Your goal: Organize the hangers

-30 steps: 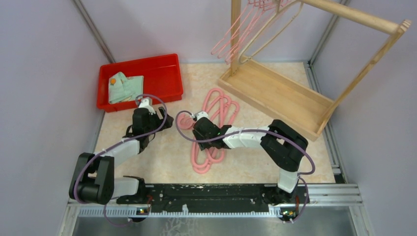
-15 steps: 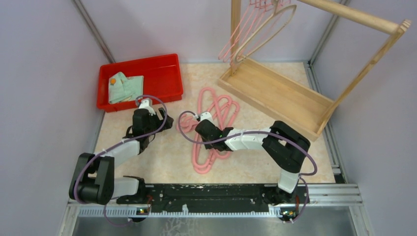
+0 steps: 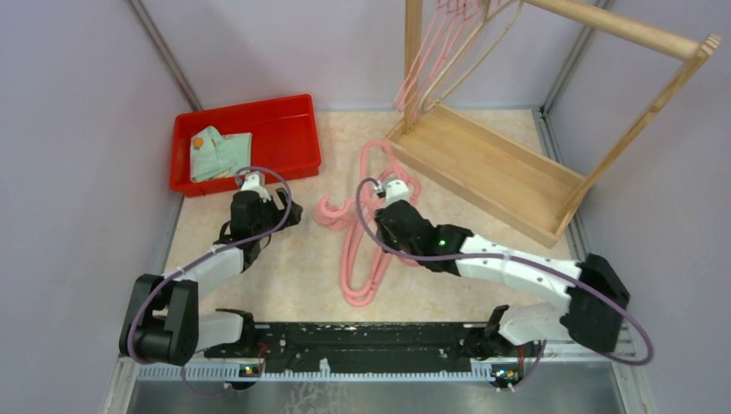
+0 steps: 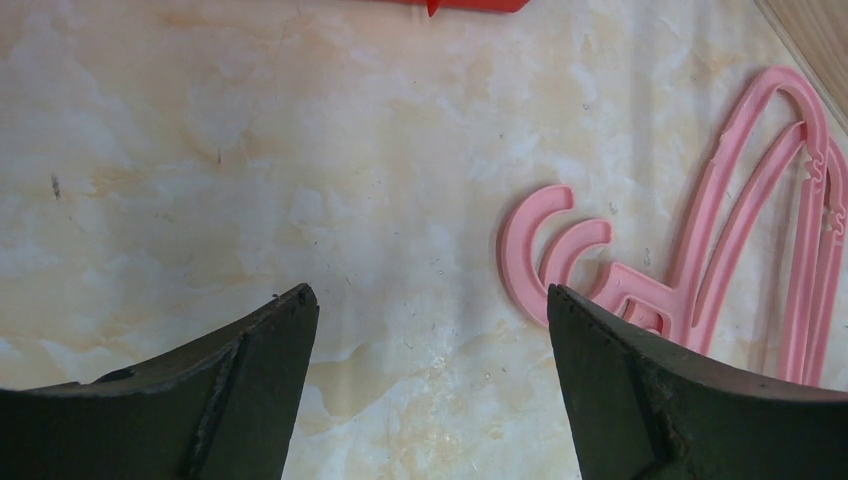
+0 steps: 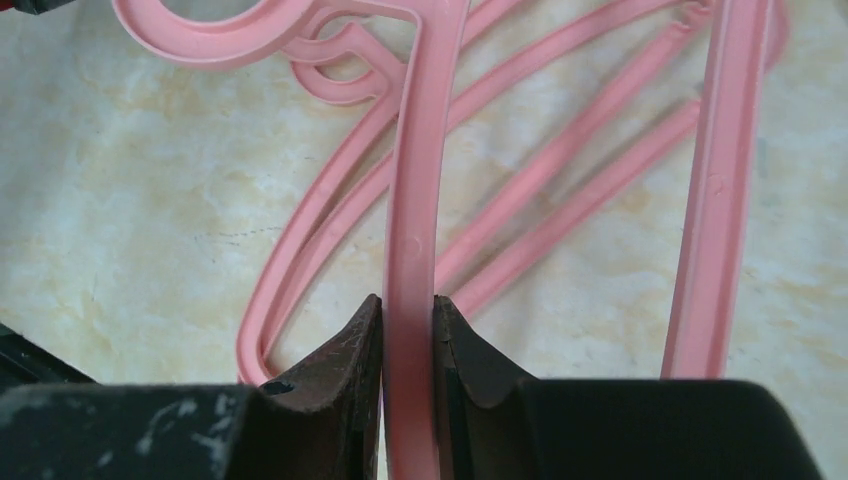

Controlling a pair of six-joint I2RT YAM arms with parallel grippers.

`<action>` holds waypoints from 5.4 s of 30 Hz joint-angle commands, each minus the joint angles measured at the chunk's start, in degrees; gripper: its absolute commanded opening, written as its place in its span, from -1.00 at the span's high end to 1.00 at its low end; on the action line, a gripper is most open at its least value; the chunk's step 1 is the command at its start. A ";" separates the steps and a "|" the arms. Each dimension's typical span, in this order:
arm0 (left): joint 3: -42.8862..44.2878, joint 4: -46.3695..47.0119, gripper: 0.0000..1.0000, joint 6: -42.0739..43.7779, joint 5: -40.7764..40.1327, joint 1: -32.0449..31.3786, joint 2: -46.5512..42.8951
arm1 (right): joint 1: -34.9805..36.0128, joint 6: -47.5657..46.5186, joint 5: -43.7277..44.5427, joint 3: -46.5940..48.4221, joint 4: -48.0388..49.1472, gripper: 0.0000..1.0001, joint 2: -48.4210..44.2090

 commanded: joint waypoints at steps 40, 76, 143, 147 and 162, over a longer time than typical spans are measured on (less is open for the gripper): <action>4.87 0.85 -0.78 -1.29 5.45 -0.31 3.10 | -12.76 8.47 14.36 6.80 -7.08 1.00 -47.01; 4.69 -0.27 -0.79 1.42 3.35 -0.26 2.08 | -38.95 27.79 -10.07 5.96 22.14 1.00 -30.00; 6.12 -0.99 -0.79 3.74 0.18 -0.21 6.62 | -52.59 37.07 -32.78 23.83 42.56 1.00 14.40; 6.10 -1.08 -0.79 3.84 -0.03 -0.20 6.74 | -50.56 36.44 -33.81 28.40 40.64 1.00 18.31; 5.71 -1.34 -0.80 3.77 0.32 -0.22 6.15 | -49.91 39.12 -27.99 19.07 43.06 0.97 13.08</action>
